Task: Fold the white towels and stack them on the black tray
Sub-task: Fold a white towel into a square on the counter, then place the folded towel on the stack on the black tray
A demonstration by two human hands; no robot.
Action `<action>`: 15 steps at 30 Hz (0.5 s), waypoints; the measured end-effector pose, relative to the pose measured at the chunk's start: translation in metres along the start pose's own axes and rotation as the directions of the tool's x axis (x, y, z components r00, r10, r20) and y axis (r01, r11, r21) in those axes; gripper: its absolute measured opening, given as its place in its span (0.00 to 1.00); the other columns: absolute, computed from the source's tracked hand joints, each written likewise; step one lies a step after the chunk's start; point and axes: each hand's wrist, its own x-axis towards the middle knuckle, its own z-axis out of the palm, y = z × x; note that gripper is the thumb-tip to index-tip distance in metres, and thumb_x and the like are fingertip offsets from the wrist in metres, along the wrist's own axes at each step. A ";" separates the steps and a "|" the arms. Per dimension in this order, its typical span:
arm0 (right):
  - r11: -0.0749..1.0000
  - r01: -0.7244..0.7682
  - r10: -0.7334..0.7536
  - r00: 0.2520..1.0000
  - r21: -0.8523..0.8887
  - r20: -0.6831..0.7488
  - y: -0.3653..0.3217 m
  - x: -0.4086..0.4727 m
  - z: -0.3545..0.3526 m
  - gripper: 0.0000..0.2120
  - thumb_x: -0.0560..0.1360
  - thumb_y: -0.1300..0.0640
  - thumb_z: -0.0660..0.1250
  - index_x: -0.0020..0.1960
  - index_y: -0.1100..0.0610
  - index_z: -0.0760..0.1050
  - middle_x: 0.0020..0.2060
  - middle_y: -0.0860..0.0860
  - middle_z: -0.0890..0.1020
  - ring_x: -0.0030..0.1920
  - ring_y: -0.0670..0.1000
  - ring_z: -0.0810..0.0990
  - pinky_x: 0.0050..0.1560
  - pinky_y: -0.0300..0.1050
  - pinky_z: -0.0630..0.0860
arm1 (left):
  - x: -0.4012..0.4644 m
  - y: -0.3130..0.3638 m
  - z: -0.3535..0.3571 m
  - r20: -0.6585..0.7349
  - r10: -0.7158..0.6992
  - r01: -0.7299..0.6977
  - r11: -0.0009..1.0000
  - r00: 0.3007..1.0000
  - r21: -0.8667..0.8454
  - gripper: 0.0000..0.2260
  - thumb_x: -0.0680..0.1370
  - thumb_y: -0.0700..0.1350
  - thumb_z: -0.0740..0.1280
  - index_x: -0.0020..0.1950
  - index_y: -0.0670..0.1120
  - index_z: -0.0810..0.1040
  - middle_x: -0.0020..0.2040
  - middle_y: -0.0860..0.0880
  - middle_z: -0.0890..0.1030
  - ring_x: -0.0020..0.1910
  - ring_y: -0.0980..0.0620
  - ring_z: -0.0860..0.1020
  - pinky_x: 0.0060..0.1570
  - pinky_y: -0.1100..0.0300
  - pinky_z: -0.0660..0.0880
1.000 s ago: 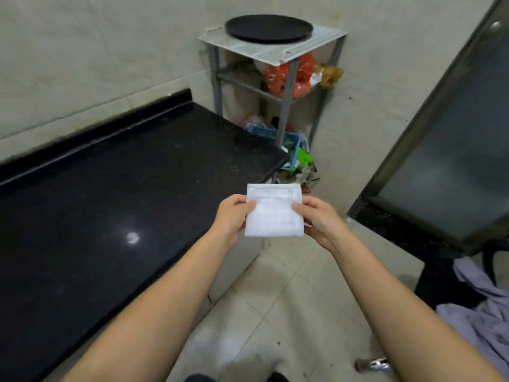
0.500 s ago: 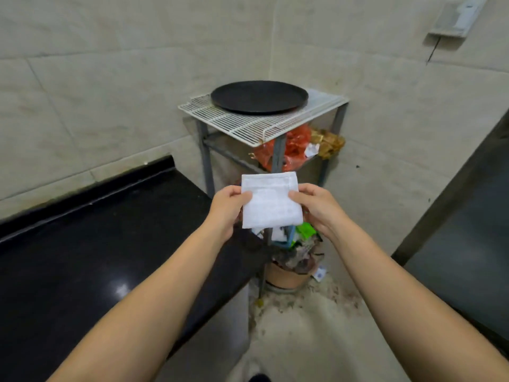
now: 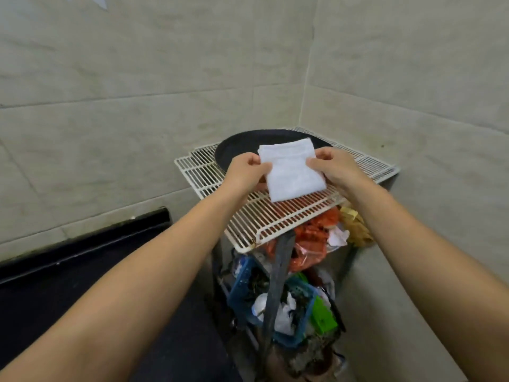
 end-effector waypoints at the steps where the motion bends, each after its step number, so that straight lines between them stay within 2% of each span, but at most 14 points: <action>1: 1.000 0.011 -0.011 1.000 -0.016 0.015 0.002 0.021 -0.002 0.07 0.75 0.64 0.66 0.53 0.60 0.78 0.38 0.47 0.79 0.39 0.46 0.77 0.35 0.32 0.74 | 0.017 0.001 0.007 -0.031 -0.008 0.008 1.000 0.999 0.001 0.02 0.77 0.38 0.66 0.47 0.40 0.74 0.50 0.40 0.80 0.49 0.45 0.81 0.44 0.54 0.81; 4: 0.997 0.020 -0.014 0.997 -0.076 0.078 0.013 0.085 -0.008 0.09 0.76 0.63 0.65 0.56 0.60 0.77 0.44 0.50 0.79 0.43 0.47 0.77 0.38 0.36 0.73 | 0.069 0.001 0.029 -0.114 -0.013 0.017 0.999 0.993 0.034 0.04 0.76 0.36 0.66 0.45 0.42 0.72 0.48 0.40 0.79 0.49 0.46 0.81 0.37 0.58 0.80; 6: 0.995 0.016 -0.004 0.992 -0.099 0.125 0.025 0.124 -0.010 0.11 0.76 0.62 0.65 0.57 0.60 0.77 0.47 0.51 0.79 0.47 0.49 0.77 0.42 0.40 0.72 | 0.102 -0.004 0.042 -0.179 -0.035 0.058 0.991 0.983 0.122 0.04 0.76 0.37 0.65 0.44 0.43 0.71 0.48 0.41 0.79 0.48 0.48 0.81 0.34 0.61 0.80; 8: 0.989 0.021 0.003 0.986 -0.145 0.167 0.037 0.160 -0.009 0.10 0.75 0.62 0.65 0.56 0.60 0.78 0.47 0.52 0.79 0.47 0.50 0.77 0.44 0.41 0.70 | 0.132 -0.012 0.051 -0.253 -0.060 0.115 0.971 0.966 0.208 0.07 0.76 0.37 0.66 0.40 0.43 0.69 0.47 0.41 0.79 0.48 0.46 0.81 0.41 0.55 0.81; 10: 0.977 0.036 0.010 0.977 -0.208 0.213 0.049 0.191 -0.004 0.07 0.75 0.62 0.65 0.51 0.62 0.78 0.45 0.53 0.79 0.45 0.50 0.76 0.44 0.41 0.69 | 0.156 -0.020 0.053 -0.324 -0.041 0.143 0.944 0.945 0.297 0.10 0.74 0.38 0.66 0.36 0.45 0.68 0.40 0.43 0.77 0.43 0.45 0.80 0.44 0.51 0.81; 12: 0.945 0.079 0.011 0.962 -0.317 0.273 0.059 0.212 0.005 0.08 0.73 0.62 0.65 0.50 0.65 0.78 0.43 0.53 0.78 0.44 0.51 0.75 0.43 0.42 0.69 | 0.170 -0.027 0.052 -0.359 -0.001 0.173 0.878 0.933 0.447 0.10 0.74 0.39 0.66 0.35 0.45 0.68 0.34 0.48 0.73 0.35 0.50 0.74 0.36 0.57 0.73; 13: 0.914 0.112 0.013 0.952 -0.390 0.306 0.064 0.219 0.010 0.09 0.73 0.61 0.65 0.51 0.64 0.78 0.44 0.53 0.78 0.44 0.52 0.75 0.44 0.43 0.69 | 0.174 -0.030 0.052 -0.362 0.010 0.194 0.830 0.932 0.523 0.09 0.74 0.40 0.66 0.35 0.45 0.69 0.33 0.50 0.72 0.35 0.51 0.72 0.34 0.59 0.69; 15: 0.828 0.191 0.019 0.930 -0.528 0.366 0.071 0.229 0.017 0.10 0.74 0.59 0.64 0.54 0.60 0.77 0.48 0.54 0.79 0.47 0.53 0.76 0.46 0.44 0.70 | 0.178 -0.038 0.055 -0.359 0.003 0.247 0.721 0.933 0.647 0.08 0.74 0.41 0.64 0.36 0.45 0.69 0.36 0.49 0.74 0.39 0.48 0.75 0.36 0.58 0.69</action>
